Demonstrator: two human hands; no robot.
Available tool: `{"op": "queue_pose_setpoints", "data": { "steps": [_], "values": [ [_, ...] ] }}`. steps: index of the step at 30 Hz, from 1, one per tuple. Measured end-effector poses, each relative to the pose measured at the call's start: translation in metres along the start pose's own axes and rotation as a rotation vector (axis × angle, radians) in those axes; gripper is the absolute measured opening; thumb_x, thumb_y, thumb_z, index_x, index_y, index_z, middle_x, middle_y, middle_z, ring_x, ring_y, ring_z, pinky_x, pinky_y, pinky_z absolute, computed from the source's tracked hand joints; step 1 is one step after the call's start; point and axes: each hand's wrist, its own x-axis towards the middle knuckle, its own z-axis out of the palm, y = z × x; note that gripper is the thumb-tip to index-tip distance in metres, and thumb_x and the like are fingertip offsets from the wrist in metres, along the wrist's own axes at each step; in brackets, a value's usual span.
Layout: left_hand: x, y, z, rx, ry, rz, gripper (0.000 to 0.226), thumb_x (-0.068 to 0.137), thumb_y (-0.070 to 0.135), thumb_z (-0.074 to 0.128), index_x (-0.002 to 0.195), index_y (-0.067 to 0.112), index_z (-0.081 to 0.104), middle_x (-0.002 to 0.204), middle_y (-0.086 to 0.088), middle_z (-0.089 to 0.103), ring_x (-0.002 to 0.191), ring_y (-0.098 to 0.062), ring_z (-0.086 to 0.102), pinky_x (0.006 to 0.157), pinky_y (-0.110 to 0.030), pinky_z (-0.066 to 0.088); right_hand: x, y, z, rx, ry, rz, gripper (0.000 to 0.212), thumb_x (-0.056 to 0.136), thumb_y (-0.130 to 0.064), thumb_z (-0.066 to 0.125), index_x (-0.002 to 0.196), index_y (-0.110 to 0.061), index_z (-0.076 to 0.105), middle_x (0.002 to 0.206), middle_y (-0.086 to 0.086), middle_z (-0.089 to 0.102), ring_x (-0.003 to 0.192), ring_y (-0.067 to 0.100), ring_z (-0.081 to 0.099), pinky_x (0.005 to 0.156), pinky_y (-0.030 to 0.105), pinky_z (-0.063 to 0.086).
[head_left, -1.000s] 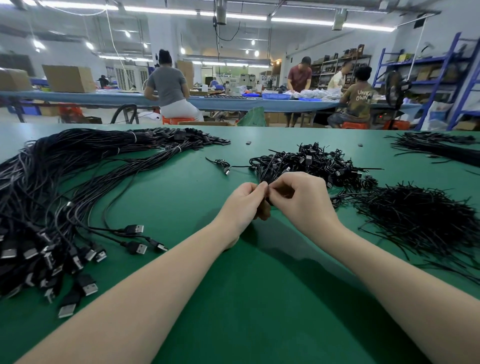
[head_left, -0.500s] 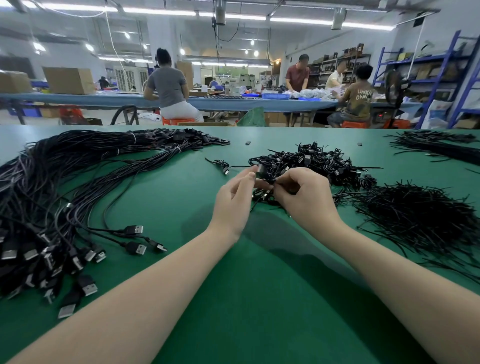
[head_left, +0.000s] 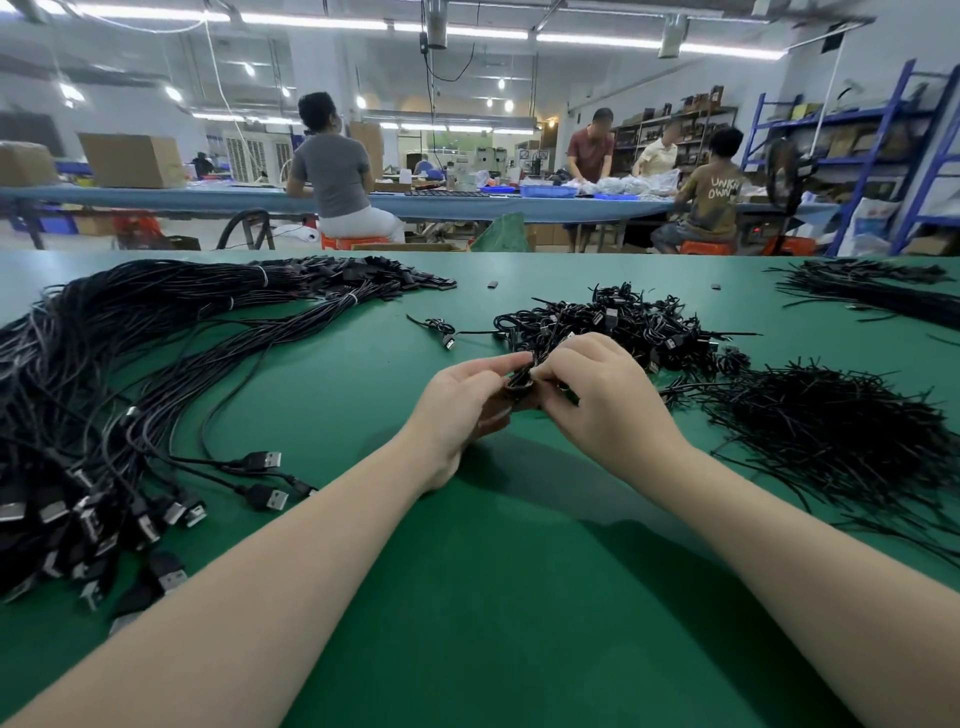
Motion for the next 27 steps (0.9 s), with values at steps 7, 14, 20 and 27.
{"op": "queue_pose_setpoints", "data": {
  "steps": [7,14,20,27],
  "values": [
    [-0.001,-0.011,0.000,0.099,-0.030,0.189,0.026,0.084,0.006,0.071,0.095,0.029,0.074,0.067,0.006,0.063,0.065,-0.012,0.046,0.065,-0.022,0.036,-0.006,0.014,0.003,0.109,0.053,0.210,0.006,0.079,0.002,0.070,0.083,-0.002,0.069,0.083,0.007,0.065,0.084,0.028,0.059,0.075,0.026,0.040],
    [0.002,-0.010,0.003,0.138,0.170,0.325,0.003,0.085,0.018,0.071,0.085,0.020,0.070,0.065,0.016,0.066,0.060,0.005,0.056,0.061,-0.008,0.042,-0.005,0.005,0.010,0.087,0.125,0.193,0.006,0.079,0.002,0.068,0.083,-0.002,0.070,0.080,0.008,0.068,0.079,0.028,0.061,0.074,0.028,0.047],
    [0.002,-0.004,0.008,0.140,0.203,0.163,0.019,0.091,0.037,0.063,0.085,0.018,0.061,0.068,0.000,0.060,0.060,-0.013,0.055,0.058,-0.026,0.044,-0.001,0.000,0.004,0.001,0.172,0.011,0.003,0.080,0.003,0.068,0.077,0.002,0.067,0.074,0.011,0.065,0.072,0.032,0.061,0.073,0.032,0.048],
    [-0.001,0.007,0.006,-0.264,0.063,-0.137,0.015,0.095,0.013,0.054,0.097,0.027,0.059,0.061,-0.002,0.060,0.041,-0.011,0.050,0.040,-0.017,0.038,-0.004,0.002,0.005,-0.139,0.169,-0.174,0.013,0.086,-0.001,0.061,0.078,0.004,0.069,0.077,0.014,0.066,0.072,0.033,0.063,0.070,0.041,0.053]
  ]
}}
